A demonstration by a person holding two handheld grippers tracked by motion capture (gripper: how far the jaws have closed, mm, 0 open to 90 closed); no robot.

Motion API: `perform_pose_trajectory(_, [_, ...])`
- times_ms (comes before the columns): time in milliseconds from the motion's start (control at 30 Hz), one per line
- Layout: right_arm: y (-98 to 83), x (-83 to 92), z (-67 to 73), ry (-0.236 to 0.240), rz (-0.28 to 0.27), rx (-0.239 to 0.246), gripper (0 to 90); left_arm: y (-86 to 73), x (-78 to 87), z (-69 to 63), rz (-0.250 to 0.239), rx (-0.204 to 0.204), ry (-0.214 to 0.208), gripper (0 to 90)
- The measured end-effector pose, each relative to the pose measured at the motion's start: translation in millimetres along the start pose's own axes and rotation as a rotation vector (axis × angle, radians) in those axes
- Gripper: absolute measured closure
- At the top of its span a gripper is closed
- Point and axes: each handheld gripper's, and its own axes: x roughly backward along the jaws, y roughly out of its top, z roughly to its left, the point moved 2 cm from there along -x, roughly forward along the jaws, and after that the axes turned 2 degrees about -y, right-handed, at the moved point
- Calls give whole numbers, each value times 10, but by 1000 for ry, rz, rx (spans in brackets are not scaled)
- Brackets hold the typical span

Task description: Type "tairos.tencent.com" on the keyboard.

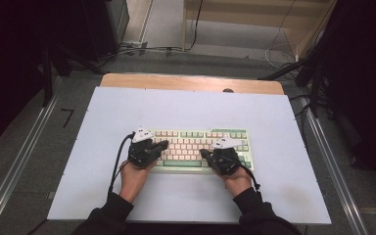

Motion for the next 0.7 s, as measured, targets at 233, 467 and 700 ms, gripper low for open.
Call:
perform_pose_trajectory(233, [-36, -11, -10, -5, 14, -2, 880, -4, 12, 12, -5, 7, 2, 900])
perform_pose_trajectory(467, [-48, -12, -19, -9, 18, -1, 880, -7, 17, 17, -5, 4, 3, 900])
perform_pose_trajectory(700, [-53, -4, -31, -12, 18, -5, 879, -7, 31, 25, -11, 8, 8, 900])
